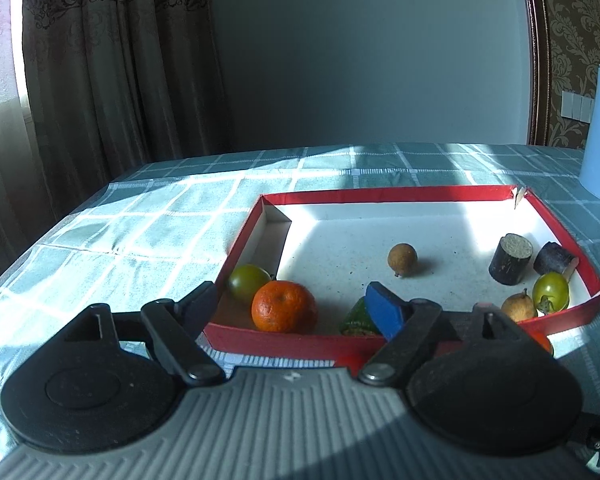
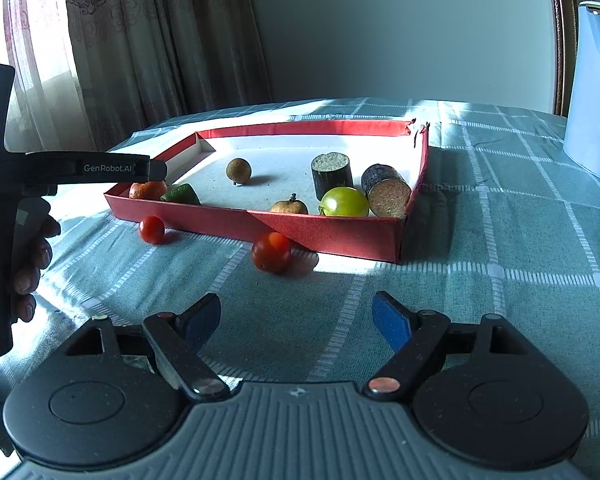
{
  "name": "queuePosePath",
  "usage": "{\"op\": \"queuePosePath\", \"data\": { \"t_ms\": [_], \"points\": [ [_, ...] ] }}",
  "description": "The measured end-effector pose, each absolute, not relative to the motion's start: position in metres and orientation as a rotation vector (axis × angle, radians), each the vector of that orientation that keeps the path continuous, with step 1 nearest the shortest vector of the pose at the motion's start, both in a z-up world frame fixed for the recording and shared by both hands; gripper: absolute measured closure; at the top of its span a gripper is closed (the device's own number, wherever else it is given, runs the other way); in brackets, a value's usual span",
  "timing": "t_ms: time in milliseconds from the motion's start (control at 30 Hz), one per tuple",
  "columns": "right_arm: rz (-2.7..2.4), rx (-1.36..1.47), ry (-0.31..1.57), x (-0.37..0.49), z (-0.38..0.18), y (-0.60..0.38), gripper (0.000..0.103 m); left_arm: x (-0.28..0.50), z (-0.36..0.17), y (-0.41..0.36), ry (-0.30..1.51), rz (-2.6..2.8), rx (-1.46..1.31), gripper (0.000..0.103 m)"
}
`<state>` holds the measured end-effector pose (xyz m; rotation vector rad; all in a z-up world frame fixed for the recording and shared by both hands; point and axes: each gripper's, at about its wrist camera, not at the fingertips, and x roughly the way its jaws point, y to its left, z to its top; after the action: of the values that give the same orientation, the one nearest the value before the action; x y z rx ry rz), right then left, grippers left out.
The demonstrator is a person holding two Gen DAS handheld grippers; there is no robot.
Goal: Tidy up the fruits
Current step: 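Lower the kiwi into the tray and open the left gripper, then move the right gripper to the red tomato and close on it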
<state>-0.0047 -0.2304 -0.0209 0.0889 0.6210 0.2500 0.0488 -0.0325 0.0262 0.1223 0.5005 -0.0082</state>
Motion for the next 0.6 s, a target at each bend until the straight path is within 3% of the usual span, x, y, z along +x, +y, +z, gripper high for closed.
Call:
{"op": "queuePosePath", "data": {
  "t_ms": [100,167,400,600],
  "points": [
    [0.253,0.096,0.617,-0.005,-0.021,-0.232,0.02,0.037,0.02,-0.022,0.52,-0.001,0.109,0.019],
    [0.254,0.099,0.615,-0.005,-0.02,-0.232,0.02,0.028,0.016,-0.013,0.513,0.02,0.096,0.007],
    [0.251,0.109,0.604,-0.007,-0.019,-0.234,0.02,0.016,0.001,0.021,0.54,0.077,0.025,0.0],
    [0.246,0.076,0.567,-0.013,-0.015,-0.23,0.02,0.018,-0.001,0.033,0.554,0.076,-0.035,0.0]
  ]
}}
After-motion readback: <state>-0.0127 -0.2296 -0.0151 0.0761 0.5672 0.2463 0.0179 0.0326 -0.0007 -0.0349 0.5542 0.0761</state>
